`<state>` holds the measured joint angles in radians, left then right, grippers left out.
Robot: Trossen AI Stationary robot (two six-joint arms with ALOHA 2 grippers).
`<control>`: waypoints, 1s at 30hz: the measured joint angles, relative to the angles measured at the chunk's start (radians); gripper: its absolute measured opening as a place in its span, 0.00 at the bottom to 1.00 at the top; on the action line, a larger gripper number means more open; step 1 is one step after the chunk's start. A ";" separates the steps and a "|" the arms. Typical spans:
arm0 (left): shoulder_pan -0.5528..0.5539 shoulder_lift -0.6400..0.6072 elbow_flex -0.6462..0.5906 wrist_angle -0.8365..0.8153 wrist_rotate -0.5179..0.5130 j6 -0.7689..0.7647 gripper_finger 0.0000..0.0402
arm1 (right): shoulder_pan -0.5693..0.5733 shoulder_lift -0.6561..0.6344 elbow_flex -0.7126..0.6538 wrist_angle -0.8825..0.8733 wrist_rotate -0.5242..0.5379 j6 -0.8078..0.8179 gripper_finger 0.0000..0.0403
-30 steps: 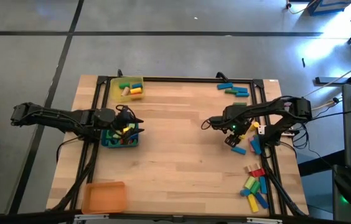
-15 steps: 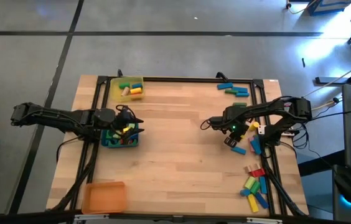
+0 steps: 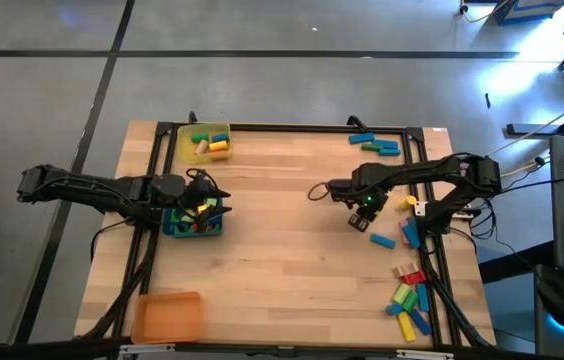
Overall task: Sort blocks by size
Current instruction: Put the yellow arch block into the blue bin
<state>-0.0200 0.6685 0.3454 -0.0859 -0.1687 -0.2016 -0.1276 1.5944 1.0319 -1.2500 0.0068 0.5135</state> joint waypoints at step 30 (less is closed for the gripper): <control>0.001 -0.079 0.061 0.089 0.001 -0.021 0.49 | 0.108 0.216 0.100 1.599 0.131 -0.369 0.34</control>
<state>-0.0189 0.5895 0.4066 0.0029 -0.1680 -0.2229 -0.0196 1.8106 1.1320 0.3488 0.1377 0.1444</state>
